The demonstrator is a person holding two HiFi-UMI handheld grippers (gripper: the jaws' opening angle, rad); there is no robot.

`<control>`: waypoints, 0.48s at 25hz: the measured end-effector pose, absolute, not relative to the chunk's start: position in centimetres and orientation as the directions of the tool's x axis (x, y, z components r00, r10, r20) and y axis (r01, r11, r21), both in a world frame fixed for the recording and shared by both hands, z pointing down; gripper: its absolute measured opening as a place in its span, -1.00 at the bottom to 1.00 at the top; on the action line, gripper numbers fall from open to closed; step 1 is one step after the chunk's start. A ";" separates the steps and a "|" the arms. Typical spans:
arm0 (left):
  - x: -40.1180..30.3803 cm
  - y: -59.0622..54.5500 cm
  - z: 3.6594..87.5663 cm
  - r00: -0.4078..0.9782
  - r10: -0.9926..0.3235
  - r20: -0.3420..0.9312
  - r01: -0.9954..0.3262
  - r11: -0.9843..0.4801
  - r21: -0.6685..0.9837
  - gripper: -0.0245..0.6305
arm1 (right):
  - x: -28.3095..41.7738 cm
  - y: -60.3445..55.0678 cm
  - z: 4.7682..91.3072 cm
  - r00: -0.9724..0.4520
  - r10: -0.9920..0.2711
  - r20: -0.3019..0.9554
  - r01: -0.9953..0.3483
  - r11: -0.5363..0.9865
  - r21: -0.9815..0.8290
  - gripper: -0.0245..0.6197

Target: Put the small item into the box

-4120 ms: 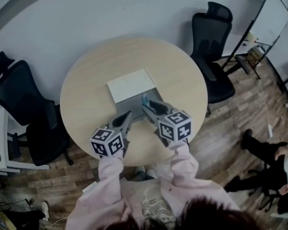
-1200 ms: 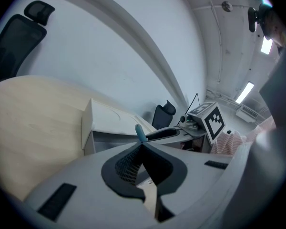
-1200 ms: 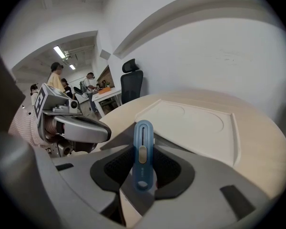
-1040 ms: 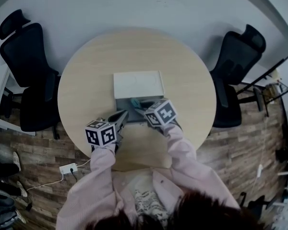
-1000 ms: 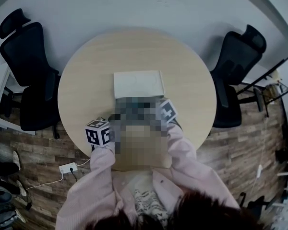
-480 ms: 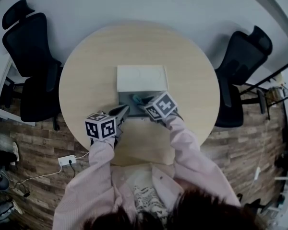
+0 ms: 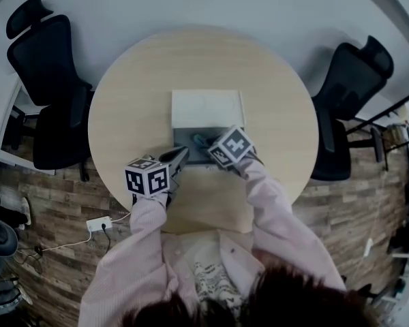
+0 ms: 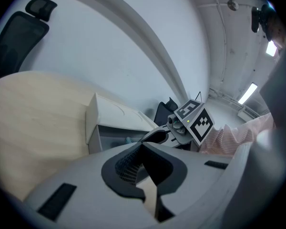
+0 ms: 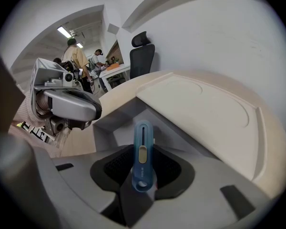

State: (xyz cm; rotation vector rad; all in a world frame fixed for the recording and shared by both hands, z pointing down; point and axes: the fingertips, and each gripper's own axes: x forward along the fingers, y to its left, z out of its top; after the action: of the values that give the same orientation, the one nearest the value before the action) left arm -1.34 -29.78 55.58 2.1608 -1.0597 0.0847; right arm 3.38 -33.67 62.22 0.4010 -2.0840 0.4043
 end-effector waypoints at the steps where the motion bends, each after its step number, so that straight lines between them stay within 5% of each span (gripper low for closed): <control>1: -1.4 -29.8 55.6 0.660 -0.664 0.350 -0.712 -0.404 0.575 -0.90 | 3.4 -33.7 62.3 -0.497 -0.120 0.859 -0.432 0.893 -0.125 -0.53; 12: -1.3 -29.7 55.9 0.666 -0.655 0.357 -0.709 -0.406 0.577 -0.90 | 3.2 -33.9 63.2 -0.448 -0.112 0.887 -0.410 0.908 -0.092 -0.53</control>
State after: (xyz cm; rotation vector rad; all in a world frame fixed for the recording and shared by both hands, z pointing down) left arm -1.33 -29.67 55.88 2.1574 -1.0481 0.0957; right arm 3.20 -33.93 63.19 0.3762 -2.0242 0.3584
